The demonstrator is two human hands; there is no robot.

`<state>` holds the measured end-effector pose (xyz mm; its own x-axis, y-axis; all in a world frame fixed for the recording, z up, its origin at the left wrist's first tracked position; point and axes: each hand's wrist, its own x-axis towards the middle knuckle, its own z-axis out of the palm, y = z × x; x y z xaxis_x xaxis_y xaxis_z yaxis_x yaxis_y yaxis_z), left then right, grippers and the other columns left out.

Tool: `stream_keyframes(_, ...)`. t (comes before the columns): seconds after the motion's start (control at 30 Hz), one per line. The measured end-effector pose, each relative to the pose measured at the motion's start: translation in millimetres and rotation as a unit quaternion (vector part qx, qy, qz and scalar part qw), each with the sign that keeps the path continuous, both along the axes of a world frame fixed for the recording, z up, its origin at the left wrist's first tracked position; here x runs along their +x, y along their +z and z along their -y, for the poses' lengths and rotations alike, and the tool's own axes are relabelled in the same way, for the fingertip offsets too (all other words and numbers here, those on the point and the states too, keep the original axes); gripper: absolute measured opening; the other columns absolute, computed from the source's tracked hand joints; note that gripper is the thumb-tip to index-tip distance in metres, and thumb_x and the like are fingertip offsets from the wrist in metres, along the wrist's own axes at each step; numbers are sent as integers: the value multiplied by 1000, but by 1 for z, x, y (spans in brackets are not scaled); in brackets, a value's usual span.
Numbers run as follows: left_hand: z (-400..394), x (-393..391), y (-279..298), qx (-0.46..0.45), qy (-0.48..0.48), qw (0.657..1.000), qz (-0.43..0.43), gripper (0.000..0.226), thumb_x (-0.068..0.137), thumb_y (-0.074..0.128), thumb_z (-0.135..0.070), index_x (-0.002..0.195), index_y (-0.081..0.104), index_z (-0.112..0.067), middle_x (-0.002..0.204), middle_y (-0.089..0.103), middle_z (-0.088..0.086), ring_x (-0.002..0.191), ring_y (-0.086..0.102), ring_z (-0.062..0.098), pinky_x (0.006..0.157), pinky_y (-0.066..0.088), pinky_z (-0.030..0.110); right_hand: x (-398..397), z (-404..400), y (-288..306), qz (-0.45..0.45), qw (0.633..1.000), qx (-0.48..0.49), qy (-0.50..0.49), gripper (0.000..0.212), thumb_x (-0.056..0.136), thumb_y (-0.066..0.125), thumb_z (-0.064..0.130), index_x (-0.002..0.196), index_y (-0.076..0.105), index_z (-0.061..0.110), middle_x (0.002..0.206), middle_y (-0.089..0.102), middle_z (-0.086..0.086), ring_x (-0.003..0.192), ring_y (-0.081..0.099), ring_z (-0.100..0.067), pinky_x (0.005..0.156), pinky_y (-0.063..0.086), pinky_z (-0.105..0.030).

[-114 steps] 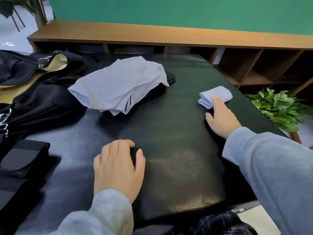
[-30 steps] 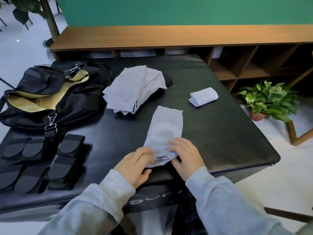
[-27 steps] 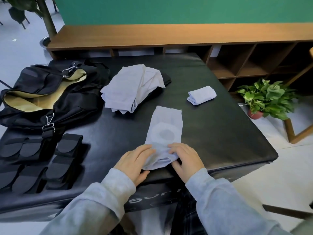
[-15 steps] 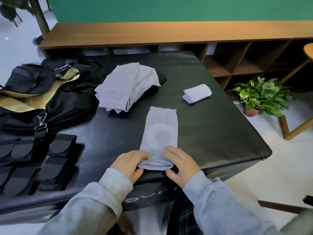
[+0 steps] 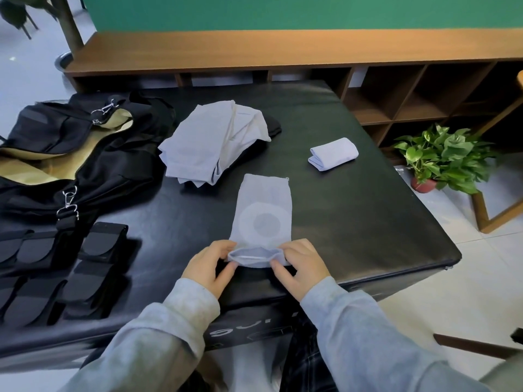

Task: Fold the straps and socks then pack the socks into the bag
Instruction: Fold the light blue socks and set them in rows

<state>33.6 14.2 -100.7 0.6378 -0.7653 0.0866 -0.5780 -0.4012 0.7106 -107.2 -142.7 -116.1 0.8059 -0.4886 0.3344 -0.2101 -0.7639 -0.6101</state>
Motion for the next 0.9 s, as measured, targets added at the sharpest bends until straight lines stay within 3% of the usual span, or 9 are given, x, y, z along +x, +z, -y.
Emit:
stream_keyframes(0.13,9,3,4,-4,21,1000,-13,29,89,58,-16,116,54,-21,86,55,-11,88,53,9,81,41,21,4,0,4,-11,998,8,-58,35,88,42,40,62,38,17,66,35,18,73,28,-6,69,26,-11)
stream_keyframes(0.27,18,6,7,25,40,999,3,21,92,53,-24,113,49,-24,76,49,-9,81,49,6,71,38,21,9,-3,4,-5,995,-5,-98,30,86,44,33,61,35,20,71,35,9,67,36,-16,63,24,-18)
stream_keyframes(0.47,31,12,18,134,73,986,66,21,96,40,-37,112,43,-25,79,47,-5,78,50,17,67,41,30,11,-1,8,-89,989,25,-115,52,89,59,16,59,18,26,71,28,8,72,33,-19,65,20,-19)
stream_keyframes(0.6,31,8,22,120,60,986,103,16,96,41,-32,104,53,-25,89,47,-9,86,44,12,67,39,27,15,-2,6,-51,988,-29,-141,38,86,58,18,65,27,21,72,33,5,65,34,-17,66,25,-19)
stream_keyframes(0.67,32,6,13,34,-7,976,213,19,86,46,-20,89,64,-19,89,56,-2,83,46,18,60,43,30,16,-3,4,-41,987,-10,-155,29,84,58,15,69,34,19,72,37,2,67,35,-17,65,29,-22)
stream_keyframes(0.73,33,8,-4,-50,-93,939,327,28,73,44,-10,82,68,-19,86,57,-1,80,49,22,64,41,33,16,-4,0,-34,987,-20,-159,10,82,50,20,75,45,15,77,48,-1,76,36,-15,66,38,-24)
stream_keyframes(0.83,35,9,-9,-63,-127,932,335,36,70,43,-6,87,70,-23,90,56,-7,88,50,18,75,37,30,17,-5,-1,-50,983,-66,-161,25,75,43,29,93,55,16,93,59,1,93,40,-14,76,40,-26)
stream_keyframes(0.9,34,7,-8,-49,-111,937,327,32,71,45,-11,84,72,-22,85,63,-5,90,50,17,77,35,30,17,-6,1,-70,981,-83,-158,31,73,44,33,95,59,18,99,60,3,99,41,-14,83,38,-27)
